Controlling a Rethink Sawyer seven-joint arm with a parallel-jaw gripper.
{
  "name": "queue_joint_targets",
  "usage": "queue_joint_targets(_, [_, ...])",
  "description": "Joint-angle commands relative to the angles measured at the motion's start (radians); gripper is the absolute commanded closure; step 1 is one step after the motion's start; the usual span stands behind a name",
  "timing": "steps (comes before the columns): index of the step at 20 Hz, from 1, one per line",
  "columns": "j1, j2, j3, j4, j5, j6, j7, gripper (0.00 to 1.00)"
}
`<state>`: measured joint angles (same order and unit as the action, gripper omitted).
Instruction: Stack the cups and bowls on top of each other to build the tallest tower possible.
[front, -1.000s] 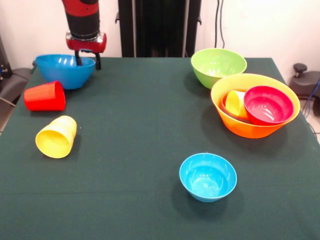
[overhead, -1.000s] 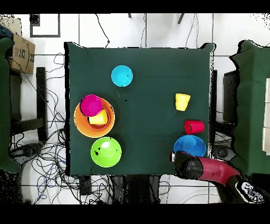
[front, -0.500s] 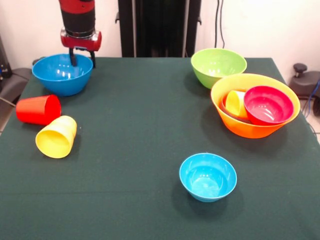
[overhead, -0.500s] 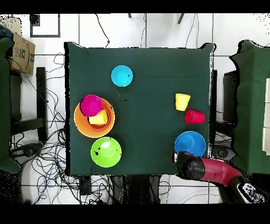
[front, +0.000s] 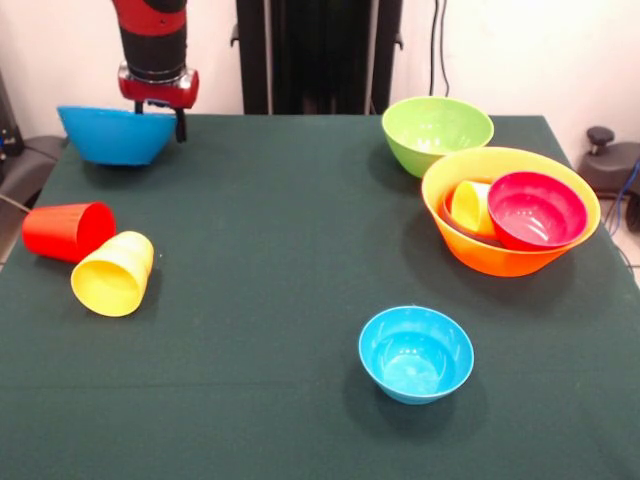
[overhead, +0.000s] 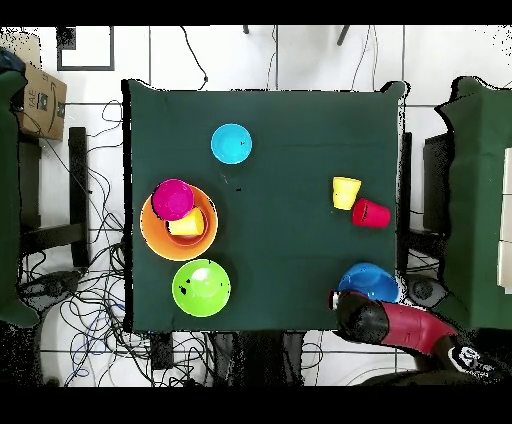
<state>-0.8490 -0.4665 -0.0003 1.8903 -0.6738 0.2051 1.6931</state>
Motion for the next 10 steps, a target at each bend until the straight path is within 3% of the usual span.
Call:
queue_joint_targets(1, [0.043,0.102,0.035,-0.129,-0.028,-0.076,0.081,0.0])
queue_joint_targets(2, [0.04,0.102,0.037,-0.129,-0.027,-0.078,0.074,1.0])
queue_joint_targets(10, [0.042,0.102,0.038,-0.135,-0.021,-0.063,0.067,1.0])
